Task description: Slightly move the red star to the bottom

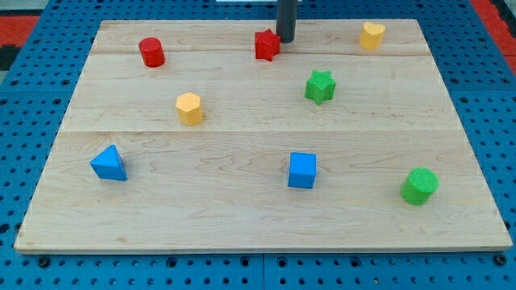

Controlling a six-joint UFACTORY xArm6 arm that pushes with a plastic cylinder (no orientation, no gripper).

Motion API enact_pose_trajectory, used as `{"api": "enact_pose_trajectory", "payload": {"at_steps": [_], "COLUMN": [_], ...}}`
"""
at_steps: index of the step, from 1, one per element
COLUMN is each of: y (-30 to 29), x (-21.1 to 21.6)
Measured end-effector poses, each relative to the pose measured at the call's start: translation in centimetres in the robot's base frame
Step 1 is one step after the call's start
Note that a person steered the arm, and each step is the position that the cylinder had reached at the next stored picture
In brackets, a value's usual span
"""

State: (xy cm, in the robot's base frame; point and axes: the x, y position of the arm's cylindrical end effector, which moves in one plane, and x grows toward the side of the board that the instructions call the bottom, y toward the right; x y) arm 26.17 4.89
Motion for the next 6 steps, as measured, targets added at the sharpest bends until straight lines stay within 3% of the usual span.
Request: {"api": "enact_pose_trajectory", "payload": {"at_steps": [1,2,4,5,6], "y": [2.4,-2.6,1.9,0.7,-6.3], "x": [1.5,0.1,-0.7,-3.7,-5.0]}}
